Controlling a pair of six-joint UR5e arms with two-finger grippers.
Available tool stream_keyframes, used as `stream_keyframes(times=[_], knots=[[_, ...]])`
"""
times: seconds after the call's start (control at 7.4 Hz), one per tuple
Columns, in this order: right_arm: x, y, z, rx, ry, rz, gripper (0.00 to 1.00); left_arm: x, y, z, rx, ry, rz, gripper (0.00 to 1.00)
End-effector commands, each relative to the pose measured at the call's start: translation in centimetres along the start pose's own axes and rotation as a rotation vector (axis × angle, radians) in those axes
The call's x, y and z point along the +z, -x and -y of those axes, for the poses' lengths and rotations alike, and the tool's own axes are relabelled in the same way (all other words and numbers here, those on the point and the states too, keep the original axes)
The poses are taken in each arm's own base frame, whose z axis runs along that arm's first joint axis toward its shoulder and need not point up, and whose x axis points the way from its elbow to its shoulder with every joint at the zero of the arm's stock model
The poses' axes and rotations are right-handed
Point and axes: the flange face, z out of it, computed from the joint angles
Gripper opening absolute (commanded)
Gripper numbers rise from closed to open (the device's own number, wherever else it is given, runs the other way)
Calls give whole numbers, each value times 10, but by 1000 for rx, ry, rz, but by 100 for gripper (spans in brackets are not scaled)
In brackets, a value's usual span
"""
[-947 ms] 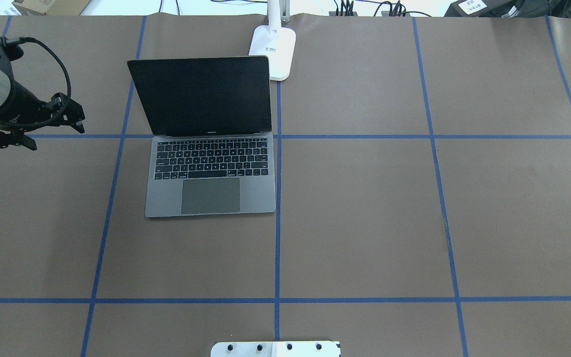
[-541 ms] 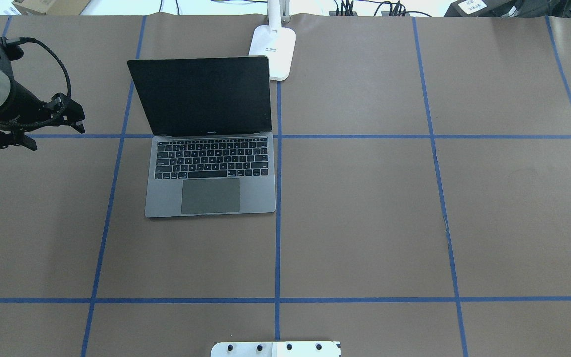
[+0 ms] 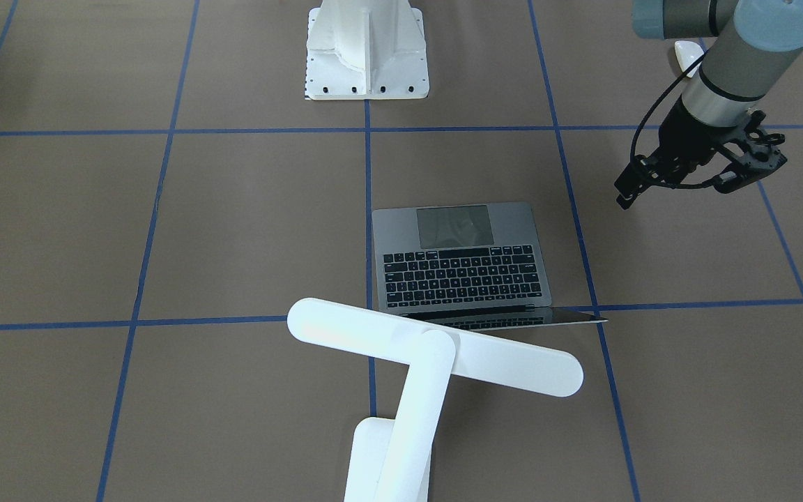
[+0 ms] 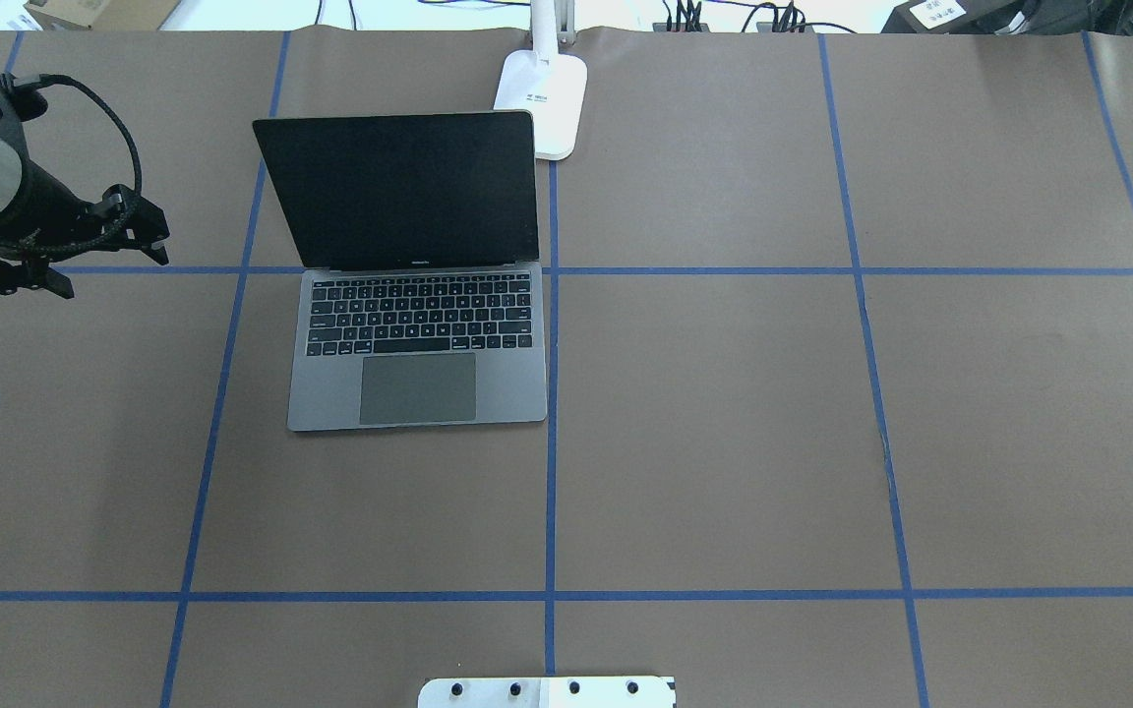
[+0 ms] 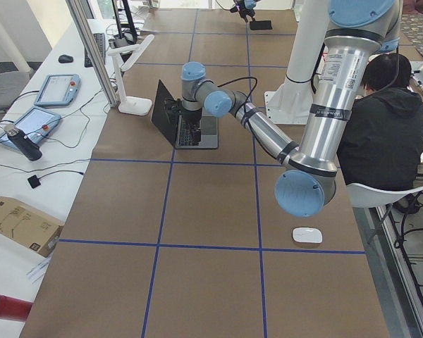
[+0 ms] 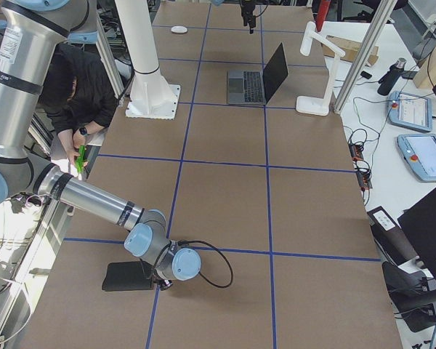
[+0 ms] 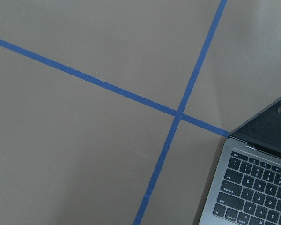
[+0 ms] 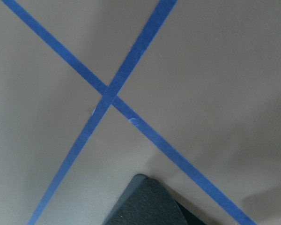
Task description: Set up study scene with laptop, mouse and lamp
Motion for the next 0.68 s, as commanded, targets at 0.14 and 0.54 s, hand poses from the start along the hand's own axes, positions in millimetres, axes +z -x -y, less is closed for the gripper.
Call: stream_keyframes(times=[0.14,0.54], knots=[[11,-3,-7,21,-9,34,100,-1,0,0,1,-4,0,100],[17,-5,-10,27,3,44,100,-1,0,0,1,-4,0,100]])
